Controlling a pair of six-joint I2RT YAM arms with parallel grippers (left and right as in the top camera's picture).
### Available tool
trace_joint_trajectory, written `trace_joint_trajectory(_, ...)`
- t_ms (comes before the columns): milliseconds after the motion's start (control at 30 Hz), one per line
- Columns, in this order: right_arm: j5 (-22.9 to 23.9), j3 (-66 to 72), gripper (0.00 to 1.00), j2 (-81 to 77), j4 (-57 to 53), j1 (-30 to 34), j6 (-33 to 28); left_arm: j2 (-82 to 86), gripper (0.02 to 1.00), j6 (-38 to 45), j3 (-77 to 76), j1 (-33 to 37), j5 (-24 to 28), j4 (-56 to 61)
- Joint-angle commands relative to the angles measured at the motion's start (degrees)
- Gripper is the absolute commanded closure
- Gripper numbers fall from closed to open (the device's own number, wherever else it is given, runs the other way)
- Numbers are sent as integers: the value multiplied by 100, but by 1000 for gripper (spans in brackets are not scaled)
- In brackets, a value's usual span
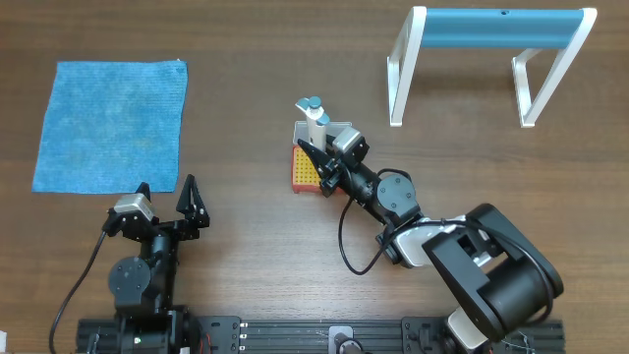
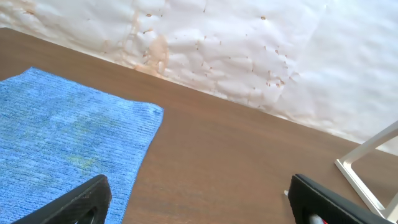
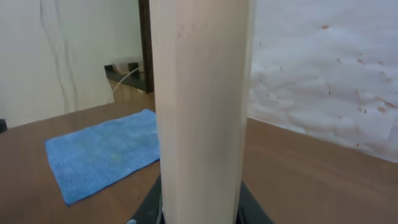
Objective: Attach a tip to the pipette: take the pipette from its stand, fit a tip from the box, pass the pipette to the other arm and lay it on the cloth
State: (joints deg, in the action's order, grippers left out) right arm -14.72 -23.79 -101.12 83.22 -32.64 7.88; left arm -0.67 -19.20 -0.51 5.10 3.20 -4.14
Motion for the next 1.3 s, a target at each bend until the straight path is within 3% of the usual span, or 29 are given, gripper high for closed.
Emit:
trace_joint_trajectory(33, 214, -240, 925, -195, 48, 96, -264, 31, 97, 59, 20, 13, 4, -15)
trace_joint_trajectory(1300, -17, -380, 923, -551, -129, 219, -280, 31, 97, 59, 20, 13, 4, -15)
